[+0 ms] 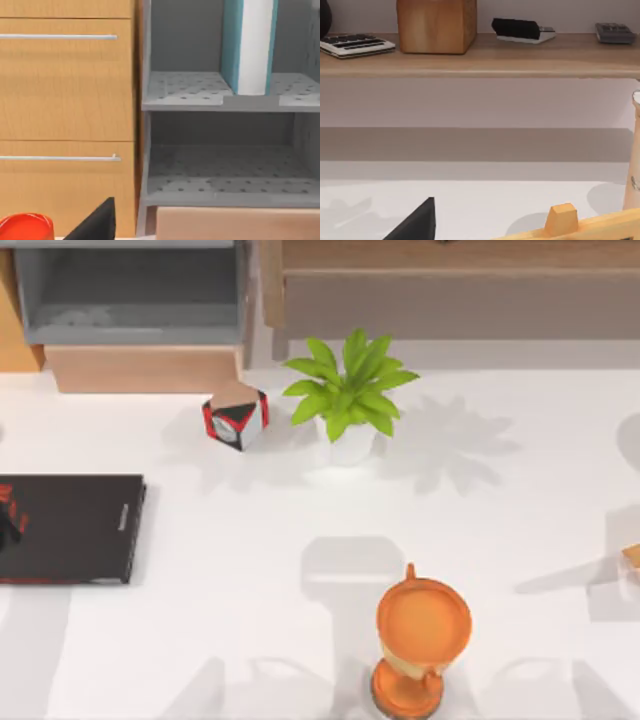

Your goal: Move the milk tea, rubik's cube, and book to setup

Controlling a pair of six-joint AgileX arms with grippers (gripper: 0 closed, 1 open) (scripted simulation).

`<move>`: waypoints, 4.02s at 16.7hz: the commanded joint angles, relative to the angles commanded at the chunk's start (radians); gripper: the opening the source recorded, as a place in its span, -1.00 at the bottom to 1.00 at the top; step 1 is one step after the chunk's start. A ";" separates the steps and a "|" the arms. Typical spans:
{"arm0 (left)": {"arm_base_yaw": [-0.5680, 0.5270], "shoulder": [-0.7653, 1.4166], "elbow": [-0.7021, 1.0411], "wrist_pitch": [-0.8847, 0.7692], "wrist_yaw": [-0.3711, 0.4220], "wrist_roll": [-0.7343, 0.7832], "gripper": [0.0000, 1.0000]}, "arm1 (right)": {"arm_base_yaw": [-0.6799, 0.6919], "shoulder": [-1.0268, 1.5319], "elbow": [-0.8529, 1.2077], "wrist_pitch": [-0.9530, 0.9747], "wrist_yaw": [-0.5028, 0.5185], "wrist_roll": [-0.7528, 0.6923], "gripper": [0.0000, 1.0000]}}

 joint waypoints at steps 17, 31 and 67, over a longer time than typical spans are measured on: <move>-0.149 1.463 0.932 0.483 -0.124 -0.009 1.00 | 0.000 0.000 0.000 0.000 0.000 0.000 1.00; -0.160 1.652 1.090 0.521 -0.131 -0.010 1.00 | 0.000 0.000 0.000 0.000 0.000 0.000 1.00; -0.159 1.680 1.162 0.478 -0.129 -0.009 -1.00 | 0.000 0.000 0.000 0.000 0.000 0.000 1.00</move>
